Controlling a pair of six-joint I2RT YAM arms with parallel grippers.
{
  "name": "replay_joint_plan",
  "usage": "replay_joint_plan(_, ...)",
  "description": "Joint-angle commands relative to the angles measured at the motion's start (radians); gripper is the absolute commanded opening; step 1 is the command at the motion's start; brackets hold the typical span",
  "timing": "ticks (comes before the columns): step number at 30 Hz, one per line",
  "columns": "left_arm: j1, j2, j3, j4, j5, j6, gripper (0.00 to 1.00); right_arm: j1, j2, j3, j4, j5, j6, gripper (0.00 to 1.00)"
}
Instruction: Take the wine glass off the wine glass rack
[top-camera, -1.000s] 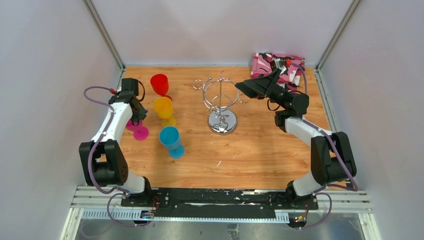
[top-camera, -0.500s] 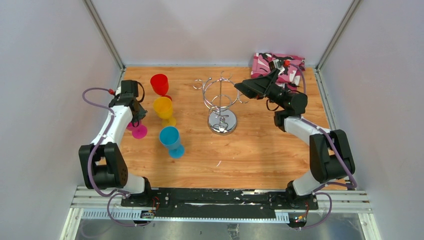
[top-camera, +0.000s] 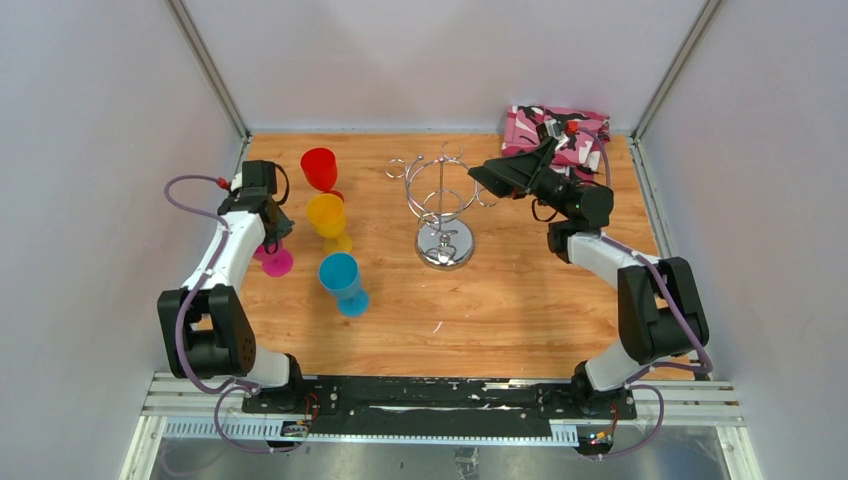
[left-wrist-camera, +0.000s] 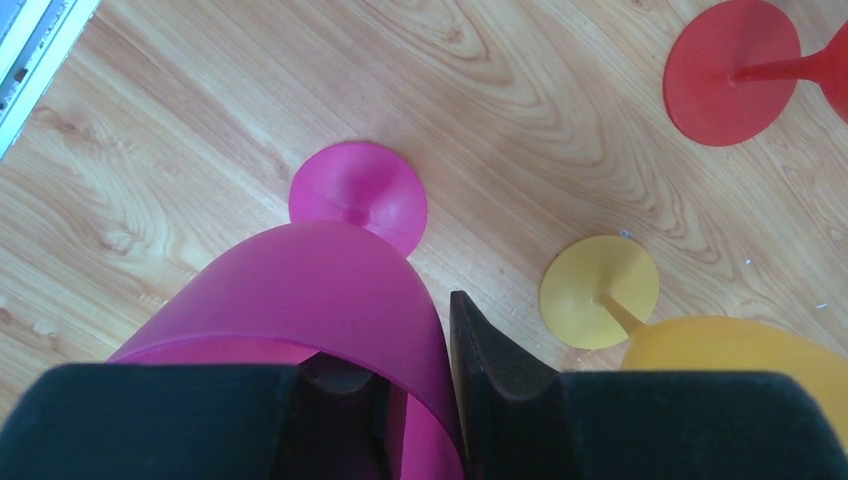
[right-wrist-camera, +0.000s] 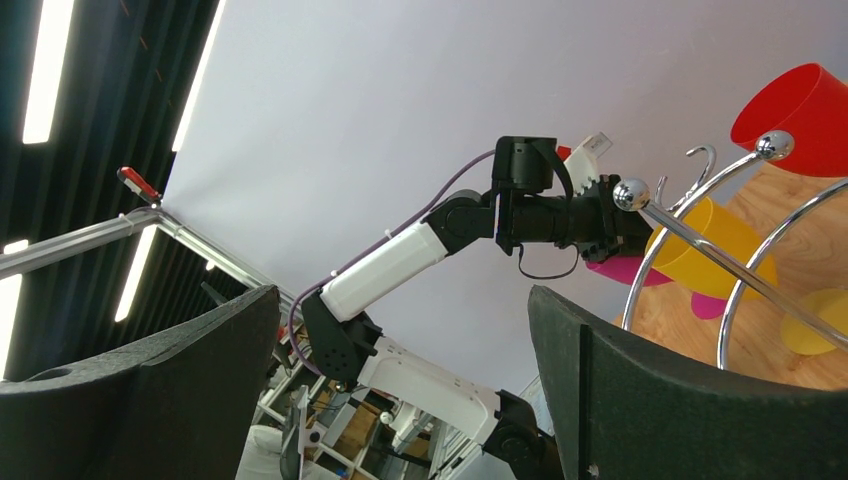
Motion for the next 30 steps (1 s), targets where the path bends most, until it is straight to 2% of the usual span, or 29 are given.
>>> replay_joint_plan(1, 0.007, 0.013, 0.021, -0.012, -0.012, 0.006, 0.28, -0.016, 0.009, -0.006, 0.068, -0.028, -0.015, 0.99)
replay_joint_plan(8, 0.008, 0.006, 0.079, -0.07, -0.006, 0.018, 0.41, -0.015, 0.012, -0.006, 0.068, -0.028, -0.015, 0.99)
replay_joint_plan(30, 0.008, -0.157, 0.234, -0.162, -0.077, 0.064, 0.48, -0.017, 0.015, -0.005, 0.069, -0.028, -0.016, 0.99)
